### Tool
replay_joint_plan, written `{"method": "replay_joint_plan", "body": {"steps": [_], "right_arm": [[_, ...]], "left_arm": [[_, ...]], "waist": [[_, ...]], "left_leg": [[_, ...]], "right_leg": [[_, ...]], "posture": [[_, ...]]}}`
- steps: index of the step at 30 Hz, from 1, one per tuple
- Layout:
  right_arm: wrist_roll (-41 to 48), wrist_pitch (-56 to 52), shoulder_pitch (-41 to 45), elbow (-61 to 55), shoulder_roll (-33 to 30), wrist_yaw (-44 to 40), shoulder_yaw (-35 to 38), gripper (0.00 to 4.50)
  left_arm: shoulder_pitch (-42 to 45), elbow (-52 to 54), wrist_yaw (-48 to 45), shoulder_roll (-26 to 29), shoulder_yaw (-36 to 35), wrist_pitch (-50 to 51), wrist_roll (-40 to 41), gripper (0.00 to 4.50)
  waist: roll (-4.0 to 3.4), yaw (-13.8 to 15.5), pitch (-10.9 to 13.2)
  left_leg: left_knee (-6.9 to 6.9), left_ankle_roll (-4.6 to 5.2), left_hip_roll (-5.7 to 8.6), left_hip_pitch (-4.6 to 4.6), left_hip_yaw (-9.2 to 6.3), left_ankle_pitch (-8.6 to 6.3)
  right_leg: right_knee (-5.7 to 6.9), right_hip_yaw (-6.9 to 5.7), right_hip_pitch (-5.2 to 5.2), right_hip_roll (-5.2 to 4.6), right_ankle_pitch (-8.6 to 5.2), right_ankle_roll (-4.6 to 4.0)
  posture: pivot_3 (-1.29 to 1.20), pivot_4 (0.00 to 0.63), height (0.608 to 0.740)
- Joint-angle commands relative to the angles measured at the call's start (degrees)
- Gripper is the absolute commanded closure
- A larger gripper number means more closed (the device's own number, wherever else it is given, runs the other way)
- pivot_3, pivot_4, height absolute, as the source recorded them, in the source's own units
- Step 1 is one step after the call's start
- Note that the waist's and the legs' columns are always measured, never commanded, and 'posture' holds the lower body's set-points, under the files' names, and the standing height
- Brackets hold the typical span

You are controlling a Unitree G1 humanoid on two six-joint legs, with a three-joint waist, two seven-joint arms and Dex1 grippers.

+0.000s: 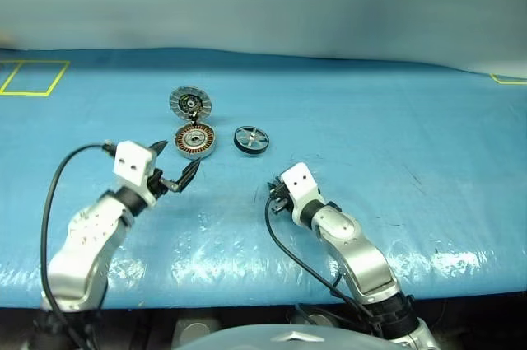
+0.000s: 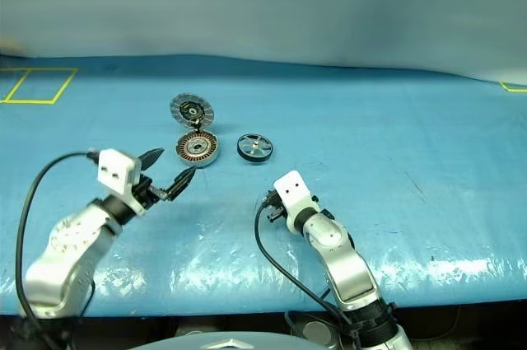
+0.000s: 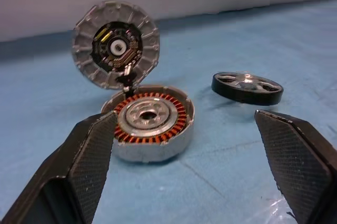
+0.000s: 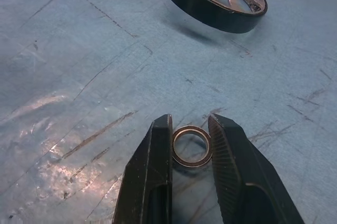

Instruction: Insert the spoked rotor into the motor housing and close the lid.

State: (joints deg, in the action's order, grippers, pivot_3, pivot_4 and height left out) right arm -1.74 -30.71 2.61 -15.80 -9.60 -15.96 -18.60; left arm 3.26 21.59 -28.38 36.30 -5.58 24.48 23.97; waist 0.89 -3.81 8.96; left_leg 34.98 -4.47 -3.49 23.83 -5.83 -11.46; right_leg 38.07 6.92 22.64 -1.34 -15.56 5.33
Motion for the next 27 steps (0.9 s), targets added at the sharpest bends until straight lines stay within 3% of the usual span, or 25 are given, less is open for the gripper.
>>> {"method": "replay_joint_plan", "body": {"steps": [1,6,11,17,23,27], "right_arm": [[-0.2,2.9,-0.8,-0.7,1.1,1.1,0.2,3.84],[-0.4,4.1,-2.4,-0.6,2.2,2.4,0.1,3.84],[0.3,8.1,-3.7,-1.1,2.6,2.1,0.0,3.84],[2.1,14.7,-6.5,-0.4,2.1,-0.2,0.8,3.84],[1.2,14.1,-7.0,2.7,2.8,2.9,3.7,3.84],[0.3,13.4,-7.0,3.1,3.8,4.9,4.4,2.54]], "left_arm": [[8.5,-4.5,-7.8,5.1,2.1,4.2,0.3,0.00],[22.3,-16.9,-20.9,12.2,11.8,3.8,-6.7,0.00],[34.8,-28.1,-34.9,15.2,21.7,1.4,-14.1,0.00],[47.7,-42.1,-42.5,11.6,28.5,-3.6,-22.4,0.00],[53.3,-49.9,-46.8,7.7,31.3,-7.4,-27.5,0.00],[54.4,-52.4,-50.1,6.9,32.5,-8.6,-30.3,0.00]], "waist": [[-0.10,0.0,0.1],[-0.13,-0.4,0.2],[-0.09,-0.2,0.3],[-0.07,0.0,0.5],[-0.07,-0.1,0.5],[-0.08,-0.2,0.6]], "left_leg": [[0.00,0.00,0.00,-0.02,0.02,0.00],[-0.03,0.00,0.00,-0.01,0.03,0.00],[-0.14,0.00,0.00,0.08,0.00,0.00],[-0.16,0.00,0.00,0.17,-0.03,0.00],[-0.15,0.00,0.00,0.20,-0.05,0.00],[-0.15,0.00,0.00,0.20,-0.07,0.00]], "right_leg": [[-0.02,0.01,0.00,0.00,-0.01,-0.01],[-0.05,0.01,0.01,0.01,0.00,0.01],[-0.02,0.00,0.11,0.04,-0.02,0.01],[-0.02,0.00,0.15,0.06,-0.09,0.07],[0.01,0.01,0.16,0.06,-0.10,0.07],[0.12,0.01,0.19,0.09,-0.12,0.03]], "posture": [[0.00,0.150,0.740],[0.00,0.150,0.740],[0.00,0.150,0.740],[0.00,0.150,0.740],[0.00,0.150,0.740],[0.00,0.150,0.740]]}}
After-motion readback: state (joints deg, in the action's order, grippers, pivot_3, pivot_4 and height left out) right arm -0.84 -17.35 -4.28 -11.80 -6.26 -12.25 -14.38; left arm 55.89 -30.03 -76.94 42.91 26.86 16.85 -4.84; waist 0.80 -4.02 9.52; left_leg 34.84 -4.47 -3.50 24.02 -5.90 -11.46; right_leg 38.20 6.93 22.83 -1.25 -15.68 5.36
